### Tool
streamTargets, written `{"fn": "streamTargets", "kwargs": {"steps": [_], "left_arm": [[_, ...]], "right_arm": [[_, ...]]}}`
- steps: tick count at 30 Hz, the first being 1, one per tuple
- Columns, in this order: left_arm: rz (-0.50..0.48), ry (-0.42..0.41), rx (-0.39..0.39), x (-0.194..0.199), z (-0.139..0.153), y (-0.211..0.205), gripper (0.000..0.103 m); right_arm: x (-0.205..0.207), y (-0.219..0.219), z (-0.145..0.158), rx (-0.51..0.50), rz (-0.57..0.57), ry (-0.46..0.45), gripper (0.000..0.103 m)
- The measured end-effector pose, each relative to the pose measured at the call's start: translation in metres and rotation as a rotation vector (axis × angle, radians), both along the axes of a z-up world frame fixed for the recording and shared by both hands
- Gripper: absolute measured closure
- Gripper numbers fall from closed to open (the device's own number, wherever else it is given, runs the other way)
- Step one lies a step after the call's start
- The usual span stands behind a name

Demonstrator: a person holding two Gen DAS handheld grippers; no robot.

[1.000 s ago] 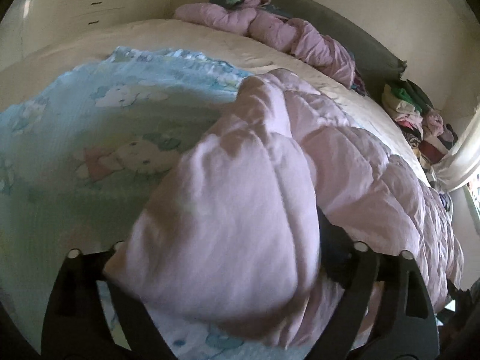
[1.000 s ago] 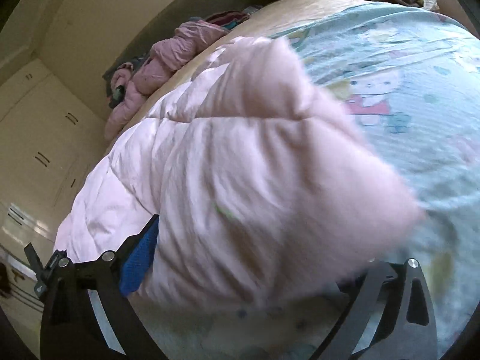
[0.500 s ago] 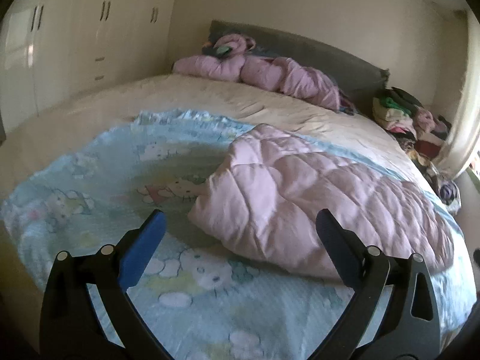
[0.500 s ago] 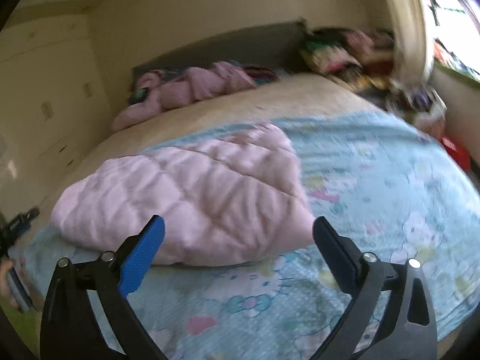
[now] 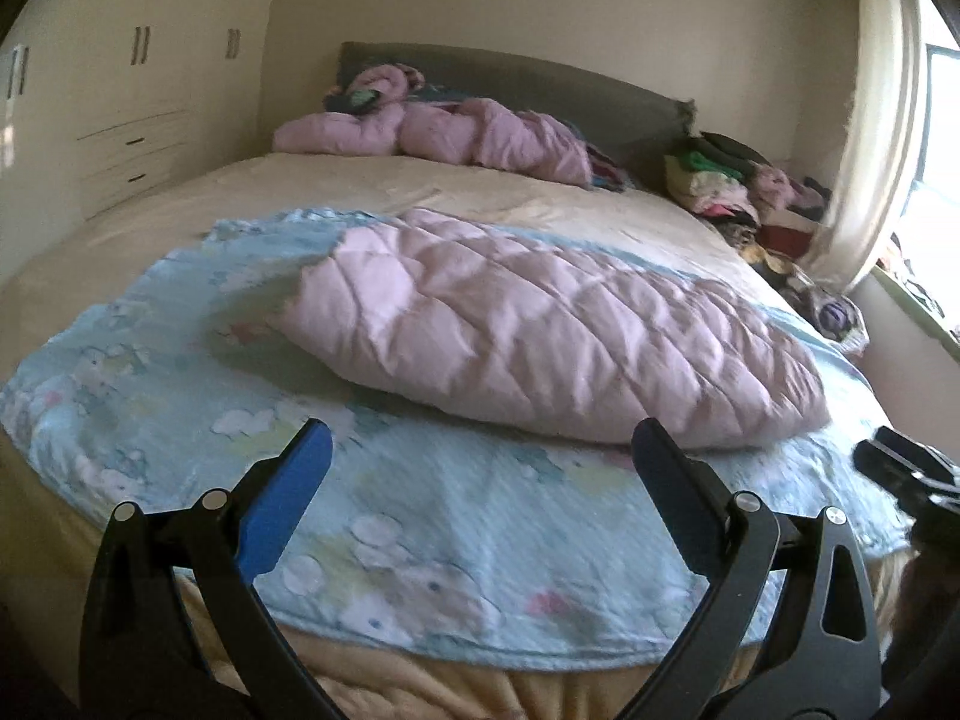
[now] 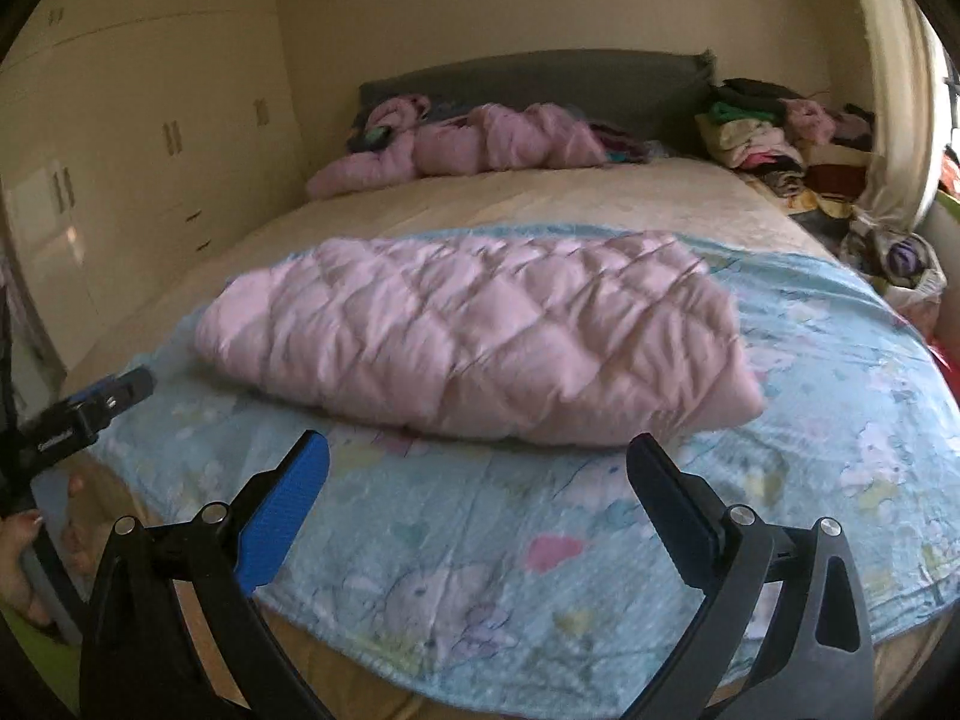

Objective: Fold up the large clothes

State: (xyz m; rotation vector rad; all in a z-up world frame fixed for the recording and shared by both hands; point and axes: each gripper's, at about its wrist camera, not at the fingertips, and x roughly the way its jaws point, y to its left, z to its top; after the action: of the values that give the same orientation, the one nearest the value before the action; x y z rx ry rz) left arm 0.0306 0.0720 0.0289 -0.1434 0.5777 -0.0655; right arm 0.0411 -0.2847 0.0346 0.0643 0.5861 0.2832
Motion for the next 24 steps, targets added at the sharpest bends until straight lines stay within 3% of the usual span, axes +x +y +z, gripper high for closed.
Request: {"fn": "streamTargets", "kwargs": {"steps": [5, 24], "left_arm": [[-0.013, 0.007, -0.011, -0.006, -0.002, -0.009, 0.009], [-0.007, 0.031, 0.002, -0.007, -0.005, -0.011, 0.009]], "right_arm": [[0.000, 0.002, -0.014, 0.021, 0.009, 0.049, 0.004], [-0.004, -0.001, -0.011, 0.028, 0.012, 0.033, 0.004]]}}
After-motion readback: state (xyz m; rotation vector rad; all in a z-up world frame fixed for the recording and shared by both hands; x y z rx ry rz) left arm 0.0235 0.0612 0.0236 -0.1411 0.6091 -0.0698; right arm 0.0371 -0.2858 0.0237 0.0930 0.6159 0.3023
